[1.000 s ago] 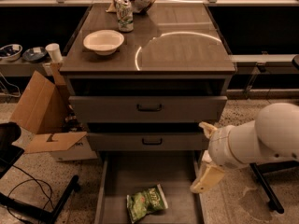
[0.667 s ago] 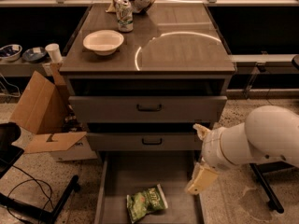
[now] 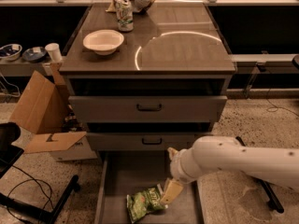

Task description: Pick green jalapeno chip bag from bottom drawer and place on counter

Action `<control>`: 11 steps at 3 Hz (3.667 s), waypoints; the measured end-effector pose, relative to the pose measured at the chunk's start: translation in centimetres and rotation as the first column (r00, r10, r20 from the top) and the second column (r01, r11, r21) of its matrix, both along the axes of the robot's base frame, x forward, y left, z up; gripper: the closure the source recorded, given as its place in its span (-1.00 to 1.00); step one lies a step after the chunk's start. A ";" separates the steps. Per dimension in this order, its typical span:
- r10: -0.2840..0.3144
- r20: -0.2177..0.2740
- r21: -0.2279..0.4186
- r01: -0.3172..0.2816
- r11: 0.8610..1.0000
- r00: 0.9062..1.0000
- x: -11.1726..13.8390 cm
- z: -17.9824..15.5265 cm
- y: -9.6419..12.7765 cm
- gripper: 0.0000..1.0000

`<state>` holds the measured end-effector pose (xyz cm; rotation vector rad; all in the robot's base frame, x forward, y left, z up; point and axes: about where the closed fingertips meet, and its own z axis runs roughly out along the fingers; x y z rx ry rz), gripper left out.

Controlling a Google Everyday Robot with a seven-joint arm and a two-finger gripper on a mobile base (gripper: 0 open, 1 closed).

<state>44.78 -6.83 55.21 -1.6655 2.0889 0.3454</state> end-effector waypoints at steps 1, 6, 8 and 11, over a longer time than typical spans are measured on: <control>0.003 -0.015 0.005 -0.003 1.000 1.000 1.9 -6.1 2.1 -1.00; -0.102 -0.125 -0.038 0.098 0.994 0.987 6.3 -22.5 1.4 -1.00; -0.198 -0.259 -0.052 0.190 0.980 0.945 5.3 -35.7 -1.9 -1.00; -0.195 -0.275 0.159 0.245 0.957 0.941 5.6 -43.9 2.7 -0.65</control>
Offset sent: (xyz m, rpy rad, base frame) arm 0.0350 0.0519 -0.1549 0.0628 0.0981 -0.0161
